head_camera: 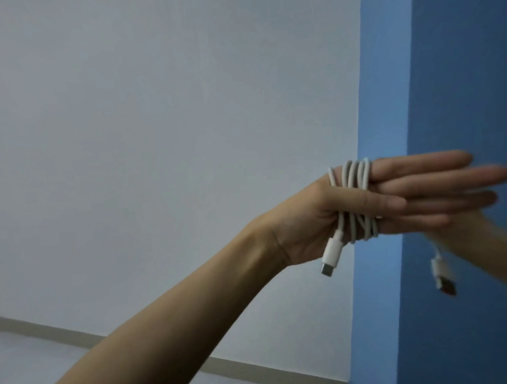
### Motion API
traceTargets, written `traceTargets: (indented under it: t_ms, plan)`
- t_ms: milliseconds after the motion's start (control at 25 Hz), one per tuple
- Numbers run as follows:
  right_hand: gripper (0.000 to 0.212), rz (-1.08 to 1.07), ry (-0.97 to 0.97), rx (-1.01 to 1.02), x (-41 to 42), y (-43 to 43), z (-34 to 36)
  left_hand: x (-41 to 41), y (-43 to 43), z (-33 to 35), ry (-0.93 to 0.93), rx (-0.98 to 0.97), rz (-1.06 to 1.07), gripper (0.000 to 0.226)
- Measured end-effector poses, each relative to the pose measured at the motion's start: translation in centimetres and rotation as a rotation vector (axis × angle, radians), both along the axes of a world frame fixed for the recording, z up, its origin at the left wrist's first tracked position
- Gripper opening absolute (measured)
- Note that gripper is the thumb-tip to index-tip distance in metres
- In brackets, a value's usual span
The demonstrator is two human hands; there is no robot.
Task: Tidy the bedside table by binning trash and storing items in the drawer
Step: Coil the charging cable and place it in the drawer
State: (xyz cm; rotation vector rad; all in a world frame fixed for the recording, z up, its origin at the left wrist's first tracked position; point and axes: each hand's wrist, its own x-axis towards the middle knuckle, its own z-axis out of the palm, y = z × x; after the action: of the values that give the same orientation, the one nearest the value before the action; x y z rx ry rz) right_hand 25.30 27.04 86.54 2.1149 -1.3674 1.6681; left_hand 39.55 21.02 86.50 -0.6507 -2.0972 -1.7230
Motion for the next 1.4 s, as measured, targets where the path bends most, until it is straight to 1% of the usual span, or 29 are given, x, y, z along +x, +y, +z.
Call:
traceTargets:
  t_ms: [40,120,240,320,360,400,440,480,520,560,600,680,760,840,920,960,1040,1080,1120,1160,1200,1320,1360,1400]
  plan:
    - [0.045,-0.036,-0.024,0.027,0.0,-0.3,-0.8,0.1,0.0,0.4,0.051,-0.021,0.004,0.058]
    - [0.043,-0.15,0.011,0.115,0.6,-0.2,-2.5,0.3,0.3,1.0,0.12,0.009,0.075,0.055]
    - [0.026,-0.172,0.097,0.314,2.5,1.2,-4.6,0.0,-0.1,0.9,0.156,0.075,0.257,0.05]
    - [0.018,-0.269,0.258,0.445,3.5,2.3,-5.0,-0.3,-1.0,0.6,0.163,0.049,0.38,0.047]
    - [0.017,-0.352,0.401,0.473,4.0,3.0,-5.0,-0.4,-1.5,0.5,0.15,-0.005,0.447,0.044]
    - [0.02,-0.401,0.563,0.446,4.5,3.6,-4.7,-0.3,-1.9,0.4,0.124,-0.076,0.5,0.041]
    - [0.03,-0.462,0.783,0.342,4.4,4.1,-4.0,-0.2,-2.3,0.2,0.088,-0.156,0.528,0.036]
    - [0.042,-0.505,0.881,0.193,4.2,4.9,-3.0,-0.1,-2.4,-0.2,0.05,-0.246,0.543,0.03]
    - [0.044,-0.511,0.905,0.033,3.9,5.8,-2.0,0.1,-2.4,-0.6,0.018,-0.324,0.536,0.027]
    - [0.04,-0.493,0.909,-0.053,3.2,6.5,-1.2,0.2,-2.3,-0.9,-0.005,-0.371,0.501,0.031]
    - [0.034,-0.501,0.93,-0.11,2.6,6.9,-0.1,0.3,-2.0,-1.3,-0.026,-0.372,0.437,0.037]
    - [0.03,-0.52,1.012,-0.165,1.7,6.9,1.9,0.4,-0.9,-1.5,-0.064,-0.301,0.309,0.045]
    - [0.032,-0.517,0.996,-0.264,1.7,6.3,3.0,0.3,0.0,-1.2,-0.087,-0.243,0.253,0.047]
    - [0.03,-0.453,0.897,-0.296,2.1,5.6,2.8,0.4,0.2,-0.7,-0.114,-0.203,0.214,0.046]
    - [0.023,-0.318,0.777,-0.253,2.3,4.9,2.6,0.6,-0.1,-0.3,-0.157,-0.189,0.157,0.047]
    - [0.023,-0.217,0.726,-0.188,2.2,4.8,2.5,0.8,-0.2,-0.2,-0.182,-0.202,0.13,0.046]
    - [0.046,-0.003,0.66,0.047,2.1,4.8,2.7,1.2,-0.3,-0.3,-0.227,-0.275,0.074,0.037]
    - [0.053,0.082,0.634,0.176,1.9,4.8,2.8,1.3,-0.2,-0.4,-0.242,-0.317,0.031,0.031]
    - [0.053,0.139,0.607,0.264,1.8,4.7,2.8,1.4,-0.1,-0.4,-0.256,-0.344,-0.021,0.026]
    - [0.049,0.173,0.579,0.296,1.7,4.7,2.7,1.4,0.0,-0.5,-0.27,-0.35,-0.063,0.024]
    - [0.043,0.187,0.537,0.268,1.6,4.5,2.5,1.5,0.0,-0.5,-0.288,-0.338,-0.088,0.025]
    - [0.018,0.145,0.429,0.021,1.6,4.0,1.4,1.6,-0.4,-0.5,-0.309,-0.256,-0.097,0.029]
    - [0.013,0.116,0.414,-0.028,1.7,4.1,1.0,1.7,-0.6,-0.6,-0.315,-0.232,-0.1,0.031]
    - [0.012,0.096,0.404,-0.035,1.9,4.2,0.6,1.8,-0.7,-0.7,-0.32,-0.22,-0.109,0.033]
